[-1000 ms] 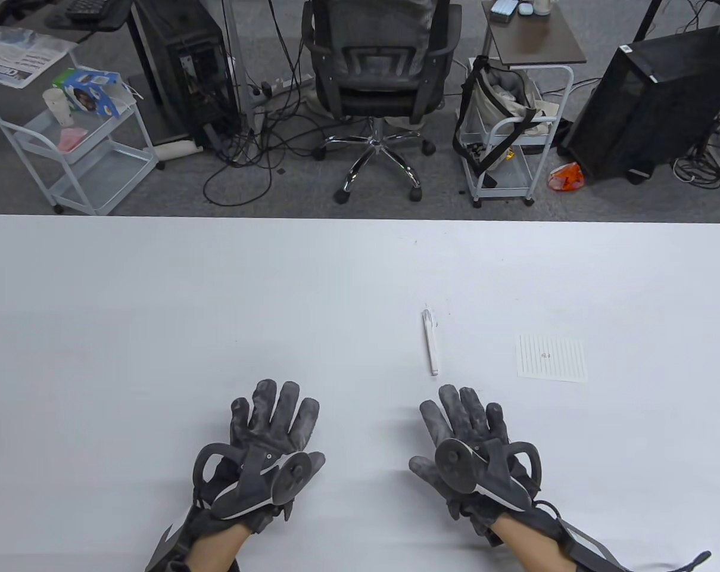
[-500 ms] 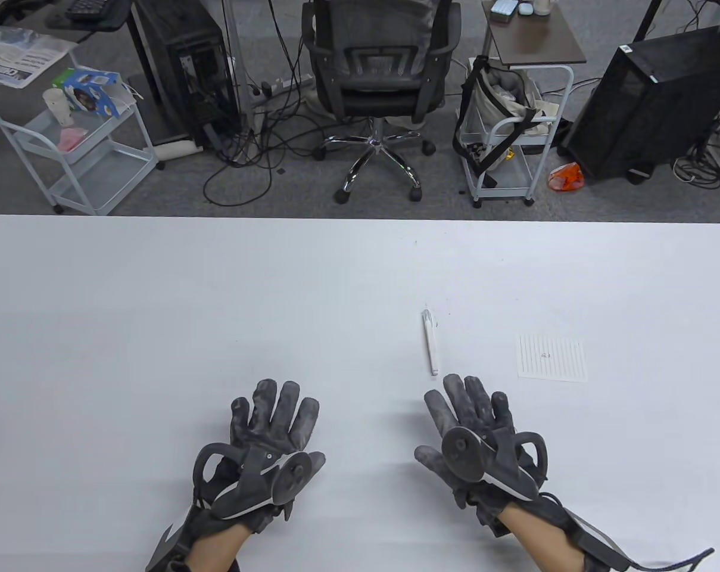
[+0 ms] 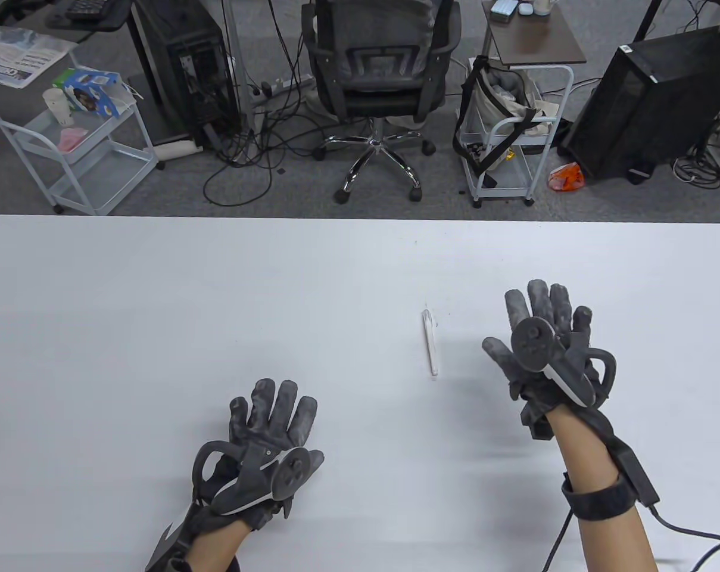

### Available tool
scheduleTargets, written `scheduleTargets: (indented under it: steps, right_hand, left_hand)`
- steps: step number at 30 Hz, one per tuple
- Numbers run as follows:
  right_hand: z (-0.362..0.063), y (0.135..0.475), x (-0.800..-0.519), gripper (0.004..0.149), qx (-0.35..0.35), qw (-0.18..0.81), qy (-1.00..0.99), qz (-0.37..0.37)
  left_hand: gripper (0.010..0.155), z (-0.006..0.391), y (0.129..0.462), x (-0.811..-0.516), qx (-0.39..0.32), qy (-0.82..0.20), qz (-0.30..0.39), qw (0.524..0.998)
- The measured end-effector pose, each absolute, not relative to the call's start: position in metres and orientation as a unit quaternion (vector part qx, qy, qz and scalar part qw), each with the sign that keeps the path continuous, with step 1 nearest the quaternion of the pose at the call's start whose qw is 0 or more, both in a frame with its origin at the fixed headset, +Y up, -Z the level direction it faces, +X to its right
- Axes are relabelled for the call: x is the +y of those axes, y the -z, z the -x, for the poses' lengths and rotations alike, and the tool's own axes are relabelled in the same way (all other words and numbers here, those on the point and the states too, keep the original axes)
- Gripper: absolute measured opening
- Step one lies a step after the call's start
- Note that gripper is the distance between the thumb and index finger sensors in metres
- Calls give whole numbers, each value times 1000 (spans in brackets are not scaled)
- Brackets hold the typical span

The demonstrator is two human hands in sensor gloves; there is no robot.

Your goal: Squeeze and apply correction pen on text

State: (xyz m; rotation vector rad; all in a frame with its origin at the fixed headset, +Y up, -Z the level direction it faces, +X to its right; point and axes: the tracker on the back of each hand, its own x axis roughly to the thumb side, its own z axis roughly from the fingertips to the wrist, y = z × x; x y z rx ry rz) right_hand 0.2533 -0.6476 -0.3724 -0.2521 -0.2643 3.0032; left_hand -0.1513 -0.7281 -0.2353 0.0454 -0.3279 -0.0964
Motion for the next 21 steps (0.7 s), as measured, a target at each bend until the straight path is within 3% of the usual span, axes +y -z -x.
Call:
scheduleTargets:
  steps: [8, 21]
  right_hand:
    - [-323, 411, -681, 82, -35, 91, -976, 194]
    - [-373, 413, -744, 81, 70, 116, -954, 267]
  left_hand:
    - [83, 155, 239, -729, -156, 42, -22, 987]
    - [82, 159, 244, -733, -142, 41, -11, 989]
